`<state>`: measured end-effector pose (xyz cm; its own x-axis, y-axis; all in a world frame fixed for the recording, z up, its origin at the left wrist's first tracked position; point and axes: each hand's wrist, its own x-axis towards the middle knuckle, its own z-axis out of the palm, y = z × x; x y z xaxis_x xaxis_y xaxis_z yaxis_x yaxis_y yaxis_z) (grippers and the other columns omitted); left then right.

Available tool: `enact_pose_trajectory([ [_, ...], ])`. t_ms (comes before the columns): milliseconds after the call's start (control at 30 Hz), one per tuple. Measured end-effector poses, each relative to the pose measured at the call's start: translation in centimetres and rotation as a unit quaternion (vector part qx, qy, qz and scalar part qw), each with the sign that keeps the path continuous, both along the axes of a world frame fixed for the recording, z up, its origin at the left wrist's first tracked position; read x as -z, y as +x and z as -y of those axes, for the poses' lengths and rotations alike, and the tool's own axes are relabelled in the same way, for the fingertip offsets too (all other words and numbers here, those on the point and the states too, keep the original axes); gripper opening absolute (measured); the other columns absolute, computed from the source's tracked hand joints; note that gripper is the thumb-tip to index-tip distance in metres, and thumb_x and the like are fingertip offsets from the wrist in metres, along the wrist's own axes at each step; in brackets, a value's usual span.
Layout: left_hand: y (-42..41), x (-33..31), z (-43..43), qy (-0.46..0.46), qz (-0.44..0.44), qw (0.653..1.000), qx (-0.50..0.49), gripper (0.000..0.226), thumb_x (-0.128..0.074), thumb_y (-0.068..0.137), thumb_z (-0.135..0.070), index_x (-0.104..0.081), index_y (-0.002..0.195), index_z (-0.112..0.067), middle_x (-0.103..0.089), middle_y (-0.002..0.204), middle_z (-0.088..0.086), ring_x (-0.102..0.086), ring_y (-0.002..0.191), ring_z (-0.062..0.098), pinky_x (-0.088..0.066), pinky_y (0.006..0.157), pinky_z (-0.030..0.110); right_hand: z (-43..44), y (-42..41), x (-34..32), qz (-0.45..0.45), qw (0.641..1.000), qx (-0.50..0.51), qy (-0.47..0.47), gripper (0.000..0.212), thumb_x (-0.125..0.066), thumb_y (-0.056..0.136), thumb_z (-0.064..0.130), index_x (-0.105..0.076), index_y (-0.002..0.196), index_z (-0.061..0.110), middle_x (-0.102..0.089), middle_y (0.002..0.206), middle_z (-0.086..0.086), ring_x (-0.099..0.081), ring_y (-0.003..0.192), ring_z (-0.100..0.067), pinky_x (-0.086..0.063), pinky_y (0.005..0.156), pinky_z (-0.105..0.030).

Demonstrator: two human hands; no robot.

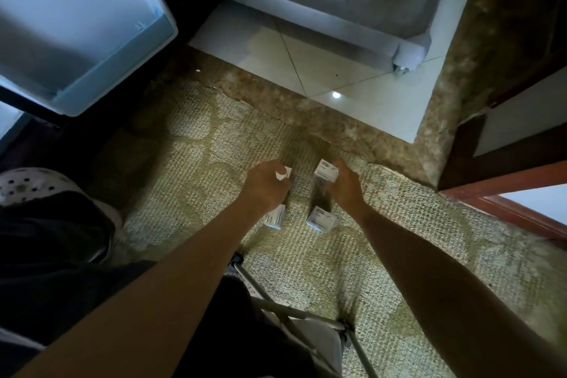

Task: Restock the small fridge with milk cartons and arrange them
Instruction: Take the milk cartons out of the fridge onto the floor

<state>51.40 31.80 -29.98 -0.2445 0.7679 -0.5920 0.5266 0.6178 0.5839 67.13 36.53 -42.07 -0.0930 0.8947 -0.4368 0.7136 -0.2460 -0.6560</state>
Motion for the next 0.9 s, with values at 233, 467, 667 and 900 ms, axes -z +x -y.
enact_pose_trajectory([
  [233,-0.1,0.0,0.0,-0.014,0.019,1.0,-0.016,0.025,-0.048,0.093,-0.008,-0.06,0.116,-0.006,-0.052,0.131,0.011,-0.056,0.092,0.023,-0.044,0.063,0.019,-1.1,-0.4,1.2,0.079,0.996,-0.009,-0.037,0.058,-0.061,0.085,0.0,-0.035,0.136,0.003,-0.053,0.125,-0.023,-0.054,0.117,-0.036,-0.049,0.09,-0.039],
  [467,-1.6,-1.7,0.2,0.008,0.006,0.999,-0.043,0.027,-0.045,0.095,-0.009,-0.058,0.118,-0.01,-0.056,0.127,0.012,-0.058,0.084,0.019,-0.046,0.054,0.01,-1.7,-2.8,-2.5,0.192,0.978,-0.079,0.004,0.067,-0.062,0.085,0.014,-0.027,0.14,0.001,-0.032,0.145,-0.022,-0.03,0.136,-0.035,-0.033,0.11,-0.042],
  [667,-6.7,-6.8,0.0,0.096,-0.04,0.989,-0.104,0.031,-0.051,0.093,-0.011,-0.057,0.123,-0.01,-0.059,0.128,0.01,-0.059,0.107,0.021,-0.046,0.082,0.023,-2.6,-11.0,-10.4,0.07,0.983,-0.154,0.069,0.053,-0.053,0.09,0.01,-0.033,0.139,0.004,-0.038,0.142,-0.019,-0.044,0.124,-0.03,-0.042,0.099,-0.038],
  [900,-18.4,-15.5,2.5,0.242,-0.119,0.922,-0.277,0.029,-0.052,0.086,-0.005,-0.066,0.112,-0.006,-0.068,0.111,0.014,-0.064,0.102,0.029,-0.049,0.09,0.028,-1.3,-24.6,-22.8,-0.074,0.95,-0.231,0.199,0.028,-0.05,0.087,0.006,-0.052,0.115,0.002,-0.051,0.124,-0.013,-0.049,0.114,-0.027,-0.04,0.092,-0.031],
])
